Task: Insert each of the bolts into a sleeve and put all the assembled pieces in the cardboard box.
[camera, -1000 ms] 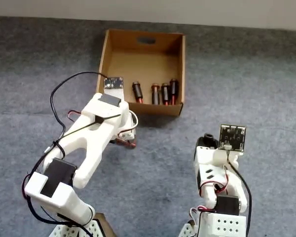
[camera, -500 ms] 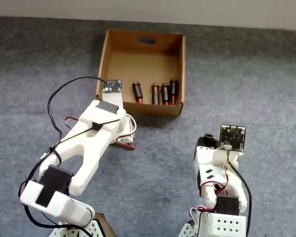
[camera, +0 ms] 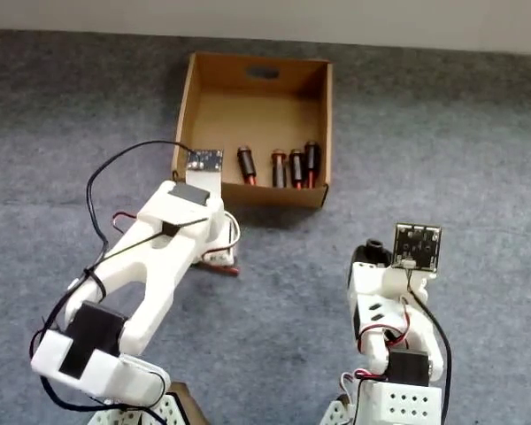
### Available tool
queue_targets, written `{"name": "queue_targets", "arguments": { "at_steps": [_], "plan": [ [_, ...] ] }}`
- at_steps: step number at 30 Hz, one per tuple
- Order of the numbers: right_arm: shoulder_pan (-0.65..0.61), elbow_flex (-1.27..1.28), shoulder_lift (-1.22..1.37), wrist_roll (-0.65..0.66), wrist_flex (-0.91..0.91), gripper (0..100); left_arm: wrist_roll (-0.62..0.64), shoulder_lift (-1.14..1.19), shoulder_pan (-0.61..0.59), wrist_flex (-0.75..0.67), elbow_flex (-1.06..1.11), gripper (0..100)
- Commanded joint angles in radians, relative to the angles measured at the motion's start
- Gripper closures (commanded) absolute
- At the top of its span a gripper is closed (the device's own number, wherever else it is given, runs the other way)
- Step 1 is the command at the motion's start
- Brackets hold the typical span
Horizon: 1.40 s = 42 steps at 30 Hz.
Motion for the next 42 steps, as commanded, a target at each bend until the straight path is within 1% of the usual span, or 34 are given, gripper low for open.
{"name": "queue_targets", "arguments": {
  "at_steps": [1, 3, 6, 11, 18, 24, 26, 32, 35, 39, 42],
  "plan": [
    [0.005, -0.005, -0.015, -0.009, -0.007, 99.3, -0.009, -0.128, -0.015, 0.048, 0.015, 81],
    [0.005, -0.005, -0.015, -0.009, -0.007, 99.3, -0.009, -0.162, -0.024, 0.048, 0.050, 81],
    [0.005, -0.005, -0.015, -0.009, -0.007, 99.3, -0.009, -0.168, -0.070, 0.046, 0.099, 81],
    [0.005, -0.005, -0.015, -0.009, -0.007, 99.3, -0.014, -0.168, -0.147, -0.035, 0.177, 81],
    [0.005, -0.005, -0.015, -0.009, -0.007, 99.3, -0.009, -0.166, -0.150, -0.186, 0.234, 81],
    [0.005, -0.005, -0.015, -0.009, -0.007, 99.3, -0.008, -0.166, -0.153, -0.331, 0.232, 81],
    [0.005, -0.005, -0.015, -0.009, -0.007, 99.3, -0.006, -0.166, -0.148, -0.358, 0.234, 81],
    [0.005, -0.005, -0.015, -0.009, -0.007, 99.3, -0.006, -0.176, -0.148, -0.358, 0.232, 81],
    [0.005, -0.005, -0.015, -0.009, -0.007, 99.3, -0.006, -0.176, -0.147, -0.331, 0.228, 81],
    [0.005, -0.005, -0.015, -0.009, -0.007, 99.3, -0.003, -0.177, -0.099, -0.322, 0.226, 81],
    [0.005, -0.005, -0.015, -0.009, -0.007, 99.3, 0.072, -0.177, -0.056, -0.327, 0.214, 81]
  ]
}}
